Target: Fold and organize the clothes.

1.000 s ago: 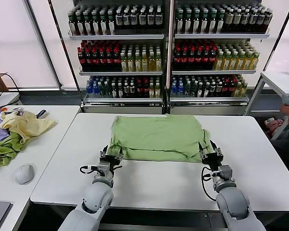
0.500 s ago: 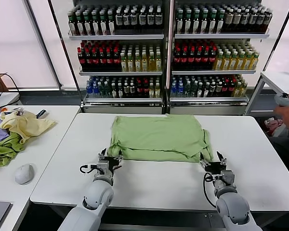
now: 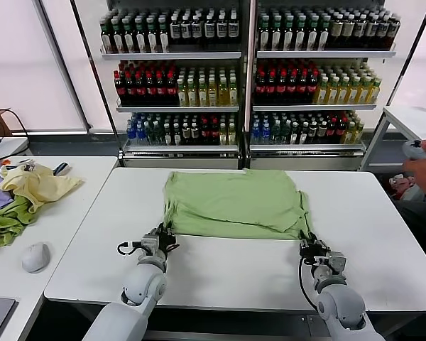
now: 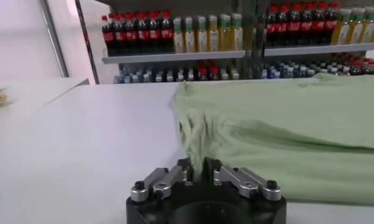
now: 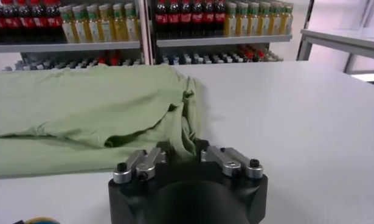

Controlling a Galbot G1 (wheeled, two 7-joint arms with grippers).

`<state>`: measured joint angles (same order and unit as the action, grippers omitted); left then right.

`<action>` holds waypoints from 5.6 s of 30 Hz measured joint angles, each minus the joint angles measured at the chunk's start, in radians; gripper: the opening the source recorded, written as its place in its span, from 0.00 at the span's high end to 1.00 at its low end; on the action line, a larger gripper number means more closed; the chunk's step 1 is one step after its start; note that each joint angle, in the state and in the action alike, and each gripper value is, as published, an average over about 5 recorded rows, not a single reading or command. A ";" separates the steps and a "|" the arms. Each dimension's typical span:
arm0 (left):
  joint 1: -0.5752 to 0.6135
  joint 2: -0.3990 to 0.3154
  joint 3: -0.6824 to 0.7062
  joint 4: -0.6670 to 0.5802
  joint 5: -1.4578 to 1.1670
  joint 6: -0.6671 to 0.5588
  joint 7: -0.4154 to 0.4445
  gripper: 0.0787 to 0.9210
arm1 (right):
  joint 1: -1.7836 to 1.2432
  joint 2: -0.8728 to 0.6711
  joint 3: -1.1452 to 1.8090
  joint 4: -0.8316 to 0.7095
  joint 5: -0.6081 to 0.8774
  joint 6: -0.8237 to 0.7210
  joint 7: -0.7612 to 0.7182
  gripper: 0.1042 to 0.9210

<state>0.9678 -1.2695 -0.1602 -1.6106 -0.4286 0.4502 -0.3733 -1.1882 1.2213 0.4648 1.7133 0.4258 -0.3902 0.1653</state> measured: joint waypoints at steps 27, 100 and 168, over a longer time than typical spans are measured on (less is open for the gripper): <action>0.356 0.039 -0.069 -0.375 0.064 0.002 0.019 0.96 | -0.396 0.047 0.094 0.363 -0.151 0.050 -0.024 0.96; -0.434 -0.031 0.164 0.461 -0.131 0.039 -0.036 0.22 | 0.720 0.184 -0.134 -0.716 -0.117 -0.048 -0.050 0.29; 0.112 0.218 0.021 -0.237 -0.105 -0.016 0.031 0.96 | -0.042 0.025 0.050 0.171 -0.086 0.020 -0.133 0.99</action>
<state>1.0802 -1.0517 -0.1390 -1.8475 -0.5337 0.4345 -0.3418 -1.2304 1.2461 0.5144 1.8841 0.3400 -0.3705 0.0328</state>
